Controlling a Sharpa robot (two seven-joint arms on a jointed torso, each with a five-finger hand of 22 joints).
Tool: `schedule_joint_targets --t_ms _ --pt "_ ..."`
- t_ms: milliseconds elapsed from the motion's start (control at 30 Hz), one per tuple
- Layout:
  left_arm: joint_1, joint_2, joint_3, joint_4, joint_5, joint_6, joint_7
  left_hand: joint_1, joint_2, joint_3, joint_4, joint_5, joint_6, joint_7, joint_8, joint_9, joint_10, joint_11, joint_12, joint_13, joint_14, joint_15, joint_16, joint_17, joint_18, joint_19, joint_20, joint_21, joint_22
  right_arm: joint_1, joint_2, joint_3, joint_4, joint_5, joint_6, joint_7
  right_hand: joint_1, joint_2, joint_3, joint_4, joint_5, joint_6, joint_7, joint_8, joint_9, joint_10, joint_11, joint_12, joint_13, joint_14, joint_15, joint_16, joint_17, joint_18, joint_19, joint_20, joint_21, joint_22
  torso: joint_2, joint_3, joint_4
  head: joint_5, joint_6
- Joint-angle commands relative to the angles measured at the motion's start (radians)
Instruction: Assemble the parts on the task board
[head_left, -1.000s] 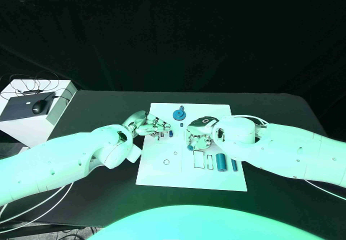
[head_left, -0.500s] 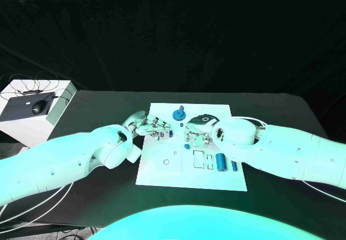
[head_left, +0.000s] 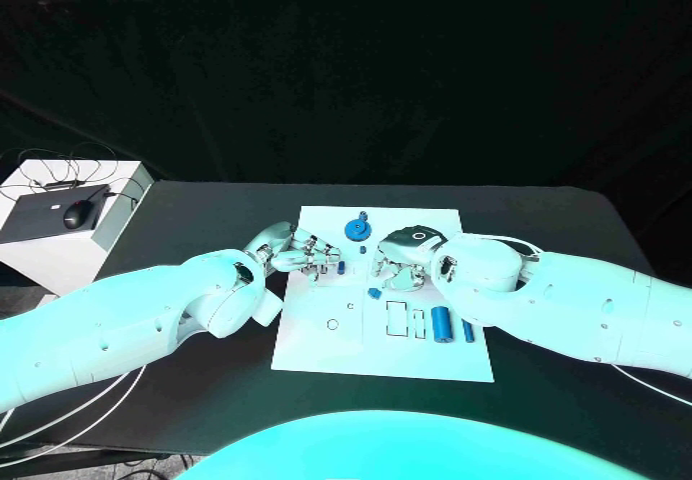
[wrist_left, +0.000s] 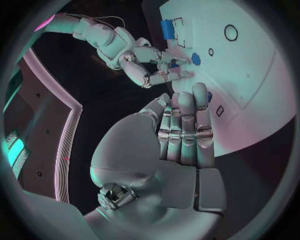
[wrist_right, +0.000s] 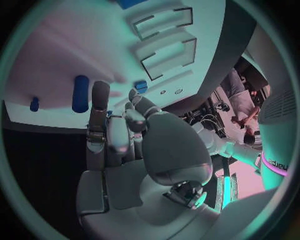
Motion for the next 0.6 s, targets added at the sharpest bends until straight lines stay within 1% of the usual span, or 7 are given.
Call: schedule_joint_targets --t_ms 33,167,200,233,267,367,600 --pt "0.000 -0.001 0.000 0.003 0.005 0.022 0.004 0.007 0.001 -0.005 0.001 -0.006 -0.005 0.000 0.003 -0.001 -0.008 -0.001 0.004 -0.001 -0.003 0.006 -0.006 -0.002 0.021 0.003 0.002 -0.005 0.000 -0.004 -0.009 0.000 0.019 0.055 -0.015 -0.043 -0.057 -0.035 -0.049 0.048 0.051 0.002 0.014 -0.003 0.000 0.001 0.010 0.013 0.005 0.003 0.008 0.010 0.005 0.009 0.015 0.009 -0.008 -0.010 0.000 -0.0003 -0.0003 -0.001 0.000" --pt "0.000 -0.001 0.000 0.003 0.005 0.023 0.004 0.007 0.001 -0.005 0.001 -0.006 -0.005 0.000 0.003 -0.001 -0.008 -0.001 0.004 -0.001 -0.003 0.006 -0.006 -0.002 0.021 0.003 0.002 -0.005 0.000 -0.010 -0.017 0.000 0.044 0.067 -0.012 -0.102 -0.100 -0.065 -0.090 0.126 0.081 0.002 0.008 -0.002 0.002 0.006 0.009 0.021 0.009 0.009 0.007 0.018 0.010 0.013 0.027 0.012 -0.013 -0.026 0.000 -0.0001 -0.0013 0.000 0.000" --pt "0.000 -0.001 0.000 0.003 0.005 0.023 0.004 0.007 0.001 -0.005 0.001 -0.006 -0.005 0.000 0.003 -0.001 -0.008 -0.001 0.004 -0.001 -0.003 0.006 -0.006 -0.002 0.021 0.003 0.002 -0.005 0.000 -0.011 -0.019 0.000 0.050 0.067 -0.012 -0.122 -0.110 -0.082 -0.087 0.151 0.093 0.006 0.005 -0.002 0.002 0.008 0.007 0.024 0.010 0.010 0.006 0.021 0.012 0.013 0.029 0.012 -0.013 -0.029 -0.001 0.0000 -0.0008 -0.001 0.000" --pt "0.000 0.000 0.000 0.003 0.005 0.024 0.004 0.007 0.001 -0.005 0.001 -0.006 -0.005 0.000 0.003 -0.001 -0.008 -0.001 0.004 -0.001 -0.003 0.006 -0.006 -0.002 0.021 0.003 0.002 -0.005 0.000 -0.013 -0.020 0.000 0.055 0.066 -0.013 -0.143 -0.101 -0.111 -0.061 0.205 0.096 0.014 0.003 0.000 0.003 0.009 0.007 0.023 0.010 0.011 0.002 0.021 0.012 0.011 0.031 0.010 -0.013 -0.036 0.000 -0.0001 -0.0003 -0.002 0.000" --pt "0.000 0.000 0.000 0.003 0.005 0.024 0.004 0.007 0.001 -0.007 0.000 -0.005 -0.006 0.000 0.003 -0.001 -0.009 -0.001 0.005 -0.001 -0.003 0.006 -0.006 -0.002 0.021 0.003 0.002 -0.005 0.000 -0.015 -0.020 0.000 0.059 0.065 -0.013 -0.162 -0.093 -0.118 -0.064 0.223 0.095 0.018 0.000 -0.002 0.004 0.010 0.003 0.023 0.010 0.011 0.002 0.020 0.011 0.009 0.031 0.008 -0.011 -0.040 -0.001 -0.0001 -0.0004 -0.002 0.000" --pt "0.000 0.000 0.000 0.003 0.005 0.024 0.004 0.007 0.001 -0.007 0.000 -0.005 -0.006 0.000 0.003 -0.001 -0.009 -0.001 0.005 -0.001 -0.003 0.006 -0.006 -0.002 0.021 0.003 0.002 -0.005 0.000 -0.021 -0.022 0.000 0.070 0.061 -0.015 -0.213 -0.092 -0.132 -0.065 0.258 0.100 0.032 -0.004 0.000 0.007 0.011 0.001 0.020 0.010 0.012 0.000 0.020 0.011 0.004 0.031 0.004 -0.007 -0.049 -0.001 0.0000 0.0001 -0.003 0.000" --pt "-0.001 -0.001 0.000 0.003 0.005 0.025 0.004 0.007 0.001 -0.007 0.000 -0.005 -0.006 0.000 0.003 -0.001 -0.009 -0.001 0.005 -0.001 -0.003 0.006 -0.006 -0.002 0.021 0.003 0.002 -0.005 0.000 -0.032 -0.014 0.000 0.078 0.049 -0.036 -0.284 -0.091 -0.138 -0.064 0.269 0.101 0.044 -0.008 0.002 0.010 0.014 -0.001 0.020 0.012 0.012 -0.001 0.023 0.015 -0.001 0.032 0.000 -0.003 -0.053 0.001 -0.0001 0.0003 -0.004 0.000"
